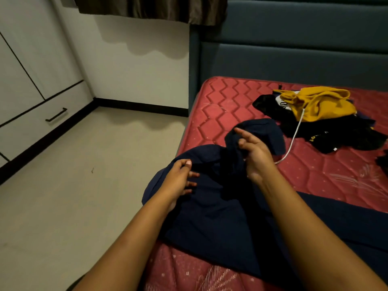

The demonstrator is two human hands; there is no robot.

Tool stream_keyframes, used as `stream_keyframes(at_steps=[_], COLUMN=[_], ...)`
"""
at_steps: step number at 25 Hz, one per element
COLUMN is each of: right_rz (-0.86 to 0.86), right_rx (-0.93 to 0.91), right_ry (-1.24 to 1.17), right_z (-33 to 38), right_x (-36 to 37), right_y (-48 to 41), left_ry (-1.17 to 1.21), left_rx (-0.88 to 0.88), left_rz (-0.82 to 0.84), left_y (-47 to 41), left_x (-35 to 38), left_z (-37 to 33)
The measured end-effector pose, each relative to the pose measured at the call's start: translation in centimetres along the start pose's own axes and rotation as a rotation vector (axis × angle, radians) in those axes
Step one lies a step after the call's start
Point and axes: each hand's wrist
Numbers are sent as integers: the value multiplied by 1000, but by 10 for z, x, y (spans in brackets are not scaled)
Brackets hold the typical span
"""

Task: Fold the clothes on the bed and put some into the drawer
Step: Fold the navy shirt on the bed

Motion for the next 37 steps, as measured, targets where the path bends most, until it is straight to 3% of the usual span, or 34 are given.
stream_keyframes(at_steps=[2,4,6,7,8,11,12,13,15,19,20,22,25,28,32,35,37], right_rz=[437,890,1158,1127,979,16,-185,-251,-260,-115,-5,345,852,1021,951,552,214], right_rx=[65,266,465,519,525,286,234,264,428,318,295,312,423,452,376,226,76], right_ry=[157,287,477,538,588,724,707,650,497,381,323,267,729,829,610,592,720], right_z=[-1,-6,-11,-14,-17,-37,-38,-39,-43,-32,-28,-17,-28,-51,-39,-28,-29], right_x=[28,44,48,47,46,33,30,29,32,57,63,80,106,121,111,74,37], right_y=[39,73,92,97,100,91,88,82,68,50,50,70,99,107,113,103,94], left_ry=[120,269,270,191,100,-119,-150,-172,-187,-249,-236,-80,164,29,-239,-327,-369], left_rx=[-7,-24,-50,-73,-83,-72,-57,-48,-72,-221,-240,-234,-144,-131,-132,-137,-173], left_rz=[15,44,129,162,192,231,229,224,228,416,387,122,-239,-214,-52,-67,-82], left_y=[2,7,22,30,39,48,47,44,36,25,24,23,28,37,22,-4,-20], left_x=[-4,-8,-8,-5,-2,3,3,3,-2,-22,-29,-46,-78,-85,-63,-52,-41], left_z=[-2,0,0,2,4,14,16,17,16,4,-1,-12,-21,-12,19,29,31])
Point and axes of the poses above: each hand's wrist, its own y-axis away from the middle knuckle, its own x-axis out of the palm, z = x × y, and after that the axes turned 12 degrees about z, right-handed
